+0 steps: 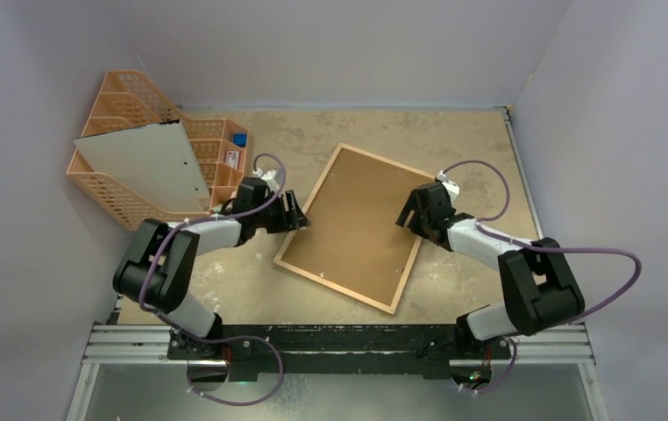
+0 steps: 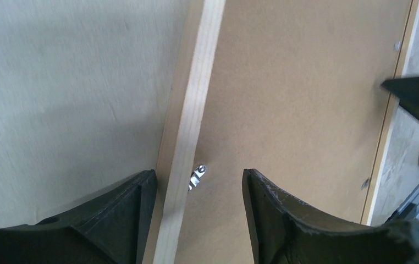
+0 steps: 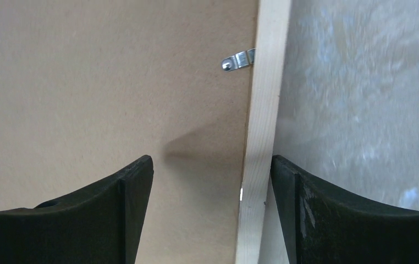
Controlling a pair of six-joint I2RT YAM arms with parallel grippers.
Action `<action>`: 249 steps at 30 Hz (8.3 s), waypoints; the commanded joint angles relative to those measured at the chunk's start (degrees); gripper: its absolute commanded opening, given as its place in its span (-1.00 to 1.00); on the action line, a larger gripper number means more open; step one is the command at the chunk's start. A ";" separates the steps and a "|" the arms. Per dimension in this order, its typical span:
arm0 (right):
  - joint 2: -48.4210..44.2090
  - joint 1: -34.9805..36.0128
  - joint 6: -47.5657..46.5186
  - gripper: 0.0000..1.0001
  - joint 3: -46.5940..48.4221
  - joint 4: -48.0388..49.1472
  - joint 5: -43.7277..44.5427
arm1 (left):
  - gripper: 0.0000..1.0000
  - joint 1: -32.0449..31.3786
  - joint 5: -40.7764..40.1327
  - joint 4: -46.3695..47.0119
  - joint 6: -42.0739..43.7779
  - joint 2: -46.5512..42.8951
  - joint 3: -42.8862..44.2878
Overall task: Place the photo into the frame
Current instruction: Adjust the photo frame at the center of the board, then install the photo frame at the center of the board.
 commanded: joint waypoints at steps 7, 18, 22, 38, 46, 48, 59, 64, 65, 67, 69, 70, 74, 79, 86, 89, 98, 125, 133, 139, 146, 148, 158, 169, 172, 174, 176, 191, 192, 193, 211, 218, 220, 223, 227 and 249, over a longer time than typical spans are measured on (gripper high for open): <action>7.62 -2.49 -2.97 0.59 3.72 12.12 -10.10 | 0.21 -10.71 -6.42 -7.26 -4.45 -10.24 -5.74; 7.58 -3.89 -0.62 0.60 4.84 7.95 -4.99 | 0.32 -11.29 -15.54 -21.69 2.55 -13.41 -2.14; 6.16 -3.91 0.01 0.60 3.37 5.63 -2.53 | 0.33 -11.51 -18.21 -25.72 4.79 -11.89 1.04; -1.47 -3.92 0.88 0.52 0.09 4.71 -8.18 | -0.05 -12.69 -16.79 -24.83 4.75 -8.05 2.78; -0.49 -3.94 1.26 0.50 -0.57 5.42 -9.38 | 0.05 -14.03 -19.31 -25.92 5.72 -6.77 3.92; -0.20 -3.90 1.27 0.50 -0.73 5.60 -9.46 | 0.05 -14.61 -20.15 -26.09 5.96 -6.35 4.35; 1.33 -3.95 1.35 0.47 -1.25 6.26 -10.10 | -0.42 -17.19 -27.24 -28.45 6.34 -5.23 6.05; 1.98 -3.91 1.49 0.46 -1.76 6.89 -10.77 | -0.60 -18.22 -28.19 -28.09 6.47 -4.47 6.06; 2.00 -3.89 1.51 0.46 -1.92 7.07 -10.79 | -0.65 -18.48 -28.46 -28.03 6.62 -4.38 6.11; 2.13 -3.90 1.62 0.46 -2.24 7.26 -10.95 | -0.73 -18.95 -29.27 -28.08 6.78 -4.34 6.21; 2.22 -3.90 1.67 0.46 -2.41 7.44 -11.13 | -0.79 -19.41 -30.18 -28.23 6.82 -4.42 6.27; 2.26 -3.90 1.67 0.45 -2.45 7.57 -11.13 | -0.84 -19.55 -30.66 -28.37 6.82 -4.47 6.32; 2.44 -3.90 1.71 0.45 -2.53 7.69 -11.28 | -1.00 -20.01 -31.98 -28.57 7.00 -4.75 6.33; 2.66 -3.90 1.80 0.45 -2.76 7.94 -11.38 | -1.00 -20.17 -32.50 -29.04 7.15 -4.86 6.40; 2.79 -3.95 1.84 0.44 -2.87 7.99 -11.56 | -1.00 -20.26 -31.84 -32.42 10.46 -4.69 8.39; 2.71 -3.89 1.91 0.44 -2.97 8.07 -11.54 | -1.00 -20.40 -29.72 -35.06 12.48 -3.93 10.70; 3.32 -3.90 1.92 0.44 -3.05 8.75 -12.44 | -1.00 -22.33 -30.84 -40.74 16.66 -0.42 15.10; -11.52 -3.90 -0.51 0.78 -0.16 -3.32 -2.31 | 0.09 -23.66 -30.73 -34.86 7.60 -12.27 12.41; -17.86 -3.08 -0.67 0.55 -3.65 4.89 -17.30 | 0.10 -23.30 -35.40 -31.66 -3.53 -17.09 4.17; -17.72 6.57 13.33 0.26 -9.58 22.79 -28.69 | -0.23 -22.47 -35.78 -27.03 -12.03 -19.74 -3.68; -2.91 19.46 24.87 -0.01 -8.20 35.34 -27.03 | -0.33 -21.85 -30.05 -21.04 -13.61 -24.28 -11.18; 0.94 22.40 26.45 -0.12 -6.65 37.47 -25.55 | -0.41 -21.80 -27.59 -18.43 -13.57 -24.09 -12.64; 15.90 29.74 30.02 -0.33 3.20 38.62 -21.47 | -0.84 -21.80 -24.39 -16.84 -13.02 -22.94 -14.46; 21.86 32.03 30.95 -0.23 10.38 28.75 -13.08 | -1.00 -21.78 -24.95 -18.40 -12.33 -22.16 -14.16; 23.58 32.04 31.80 -0.21 11.23 26.70 -13.13 | -1.00 -21.79 -25.03 -18.29 -12.29 -21.71 -14.19; 24.83 32.01 32.12 -0.22 11.77 26.34 -13.69 | -1.00 -21.76 -25.12 -18.31 -12.34 -21.52 -14.24; 25.70 32.00 32.27 -0.23 12.05 26.46 -13.86 | -1.00 -21.75 -24.90 -18.17 -12.34 -21.39 -14.32; 29.09 31.96 35.19 -0.26 5.33 43.63 -16.63 | -1.00 -21.77 -20.75 -16.15 -12.72 -19.10 -15.48; 29.37 31.96 35.52 -0.27 4.57 45.97 -16.56 | -1.00 -21.78 -20.39 -16.01 -12.92 -18.88 -15.73; 29.66 31.82 35.98 -0.27 4.12 47.55 -16.51 | -1.00 -21.76 -20.17 -15.88 -12.98 -18.58 -15.92; 26.82 30.86 30.62 -0.48 -1.45 71.10 -10.73 | -1.00 -21.77 -21.49 -18.29 -11.67 -16.89 -16.27; 25.10 29.95 28.24 -0.49 -1.51 74.95 -11.26 | -1.00 -21.79 -23.55 -19.18 -10.85 -16.29 -15.69; 24.21 29.85 28.77 -0.48 -0.41 68.46 -10.38 | -1.00 -21.75 -23.89 -19.61 -10.67 -16.34 -15.34; 22.77 29.85 29.97 -0.41 0.25 59.76 -8.99 | -1.00 -21.82 -24.06 -19.40 -10.81 -16.46 -15.10; 21.76 29.85 30.14 -0.28 2.53 47.66 -7.34 | -1.00 -21.79 -24.06 -18.82 -11.15 -16.38 -14.87; 26.56 30.02 32.59 -0.36 4.51 45.65 -12.20 | -1.00 -21.75 -22.89 -17.27 -10.78 -15.55 -14.76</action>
